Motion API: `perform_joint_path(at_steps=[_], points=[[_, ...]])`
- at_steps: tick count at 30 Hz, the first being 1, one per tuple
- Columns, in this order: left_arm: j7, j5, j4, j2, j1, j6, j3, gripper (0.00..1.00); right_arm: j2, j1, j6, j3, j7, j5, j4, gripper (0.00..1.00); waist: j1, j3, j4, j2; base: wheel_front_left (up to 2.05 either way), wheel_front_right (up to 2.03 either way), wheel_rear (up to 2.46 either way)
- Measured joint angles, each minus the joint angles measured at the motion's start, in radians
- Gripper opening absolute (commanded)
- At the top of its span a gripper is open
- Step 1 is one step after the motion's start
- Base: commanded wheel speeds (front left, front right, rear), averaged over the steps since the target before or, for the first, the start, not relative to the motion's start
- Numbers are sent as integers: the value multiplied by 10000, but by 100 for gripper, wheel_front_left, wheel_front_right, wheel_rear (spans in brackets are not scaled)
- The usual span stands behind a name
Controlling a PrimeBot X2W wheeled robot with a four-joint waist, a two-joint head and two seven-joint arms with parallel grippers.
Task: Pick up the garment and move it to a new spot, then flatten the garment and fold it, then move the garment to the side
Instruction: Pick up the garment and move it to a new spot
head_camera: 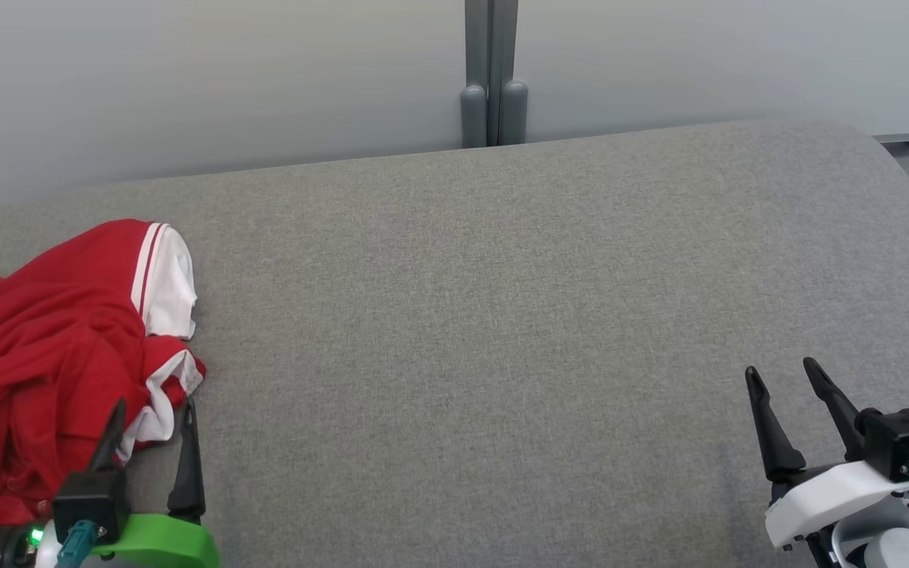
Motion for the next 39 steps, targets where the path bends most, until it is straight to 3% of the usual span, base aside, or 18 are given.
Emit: perform_joint_path(at_steps=[6, 20, 28, 39], points=[[-25, -617, 704, -301, 225, -201, 117, 100, 63, 0, 102, -104, -2, -190, -10, 100, 0, -1, 19, 0, 0, 0, 0], [-25, -616, 918, -293, 204, -435, 366, 100, 159, 1, 261, -328, -2, -376, -21, 100, 0, 4, 72, 0, 0, 0, 0], [-25, -472, 1009, -343, 50, -508, 539, 100, 148, 56, 307, -589, -12, -500, -203, 100, 0, -7, 501, 0, 0, 0, 0], [-25, -656, 767, -405, 863, 213, 2096, 100, 245, -225, 616, 849, -12, -940, -31, 100, 0, -118, 1798, 0, 0, 0, 0]])
